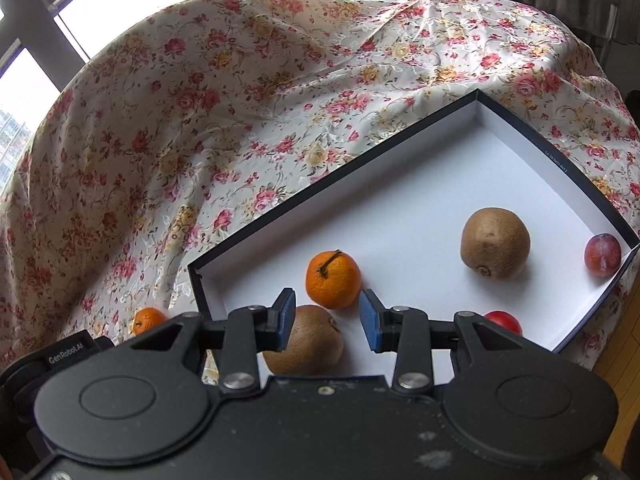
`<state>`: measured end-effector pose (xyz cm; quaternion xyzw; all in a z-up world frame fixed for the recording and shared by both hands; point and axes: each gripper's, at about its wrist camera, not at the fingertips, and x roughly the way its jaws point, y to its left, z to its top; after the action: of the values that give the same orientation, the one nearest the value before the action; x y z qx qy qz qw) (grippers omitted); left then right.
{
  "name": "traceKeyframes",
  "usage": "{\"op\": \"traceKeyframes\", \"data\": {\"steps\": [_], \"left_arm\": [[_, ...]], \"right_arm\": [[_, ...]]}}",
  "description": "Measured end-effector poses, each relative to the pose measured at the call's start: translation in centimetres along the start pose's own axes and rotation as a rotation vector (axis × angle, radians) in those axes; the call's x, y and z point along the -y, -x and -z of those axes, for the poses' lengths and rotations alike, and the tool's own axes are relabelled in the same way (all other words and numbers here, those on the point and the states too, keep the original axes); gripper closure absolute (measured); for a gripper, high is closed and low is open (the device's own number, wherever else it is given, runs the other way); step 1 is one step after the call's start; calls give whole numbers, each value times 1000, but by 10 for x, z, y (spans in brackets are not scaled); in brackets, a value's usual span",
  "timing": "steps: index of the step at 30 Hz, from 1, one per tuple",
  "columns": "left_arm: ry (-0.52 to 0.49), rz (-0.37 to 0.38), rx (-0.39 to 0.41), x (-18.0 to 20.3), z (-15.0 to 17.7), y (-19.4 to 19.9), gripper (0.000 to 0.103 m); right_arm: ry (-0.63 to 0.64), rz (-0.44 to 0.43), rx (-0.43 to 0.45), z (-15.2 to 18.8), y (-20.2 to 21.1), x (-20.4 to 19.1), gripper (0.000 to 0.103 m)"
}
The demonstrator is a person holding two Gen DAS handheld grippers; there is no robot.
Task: Organize fruits
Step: 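Lower both fruits into the box and open both grippers, then move the right gripper down onto another tangerine while the left moves back over the cloth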
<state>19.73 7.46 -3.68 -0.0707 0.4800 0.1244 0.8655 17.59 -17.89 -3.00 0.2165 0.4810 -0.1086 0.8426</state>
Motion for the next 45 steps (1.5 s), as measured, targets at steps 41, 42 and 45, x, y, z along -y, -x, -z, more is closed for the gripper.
{"op": "traceKeyframes", "data": {"steps": [41, 42, 45], "left_arm": [[152, -130, -199, -178, -3, -37, 40], [151, -130, -199, -180, -3, -37, 40], [146, -134, -195, -185, -3, -37, 40]], "right_arm": [[273, -30, -156, 84, -53, -177, 60], [279, -15, -150, 85, -55, -179, 59], [280, 6, -160, 85, -61, -180, 59]]}}
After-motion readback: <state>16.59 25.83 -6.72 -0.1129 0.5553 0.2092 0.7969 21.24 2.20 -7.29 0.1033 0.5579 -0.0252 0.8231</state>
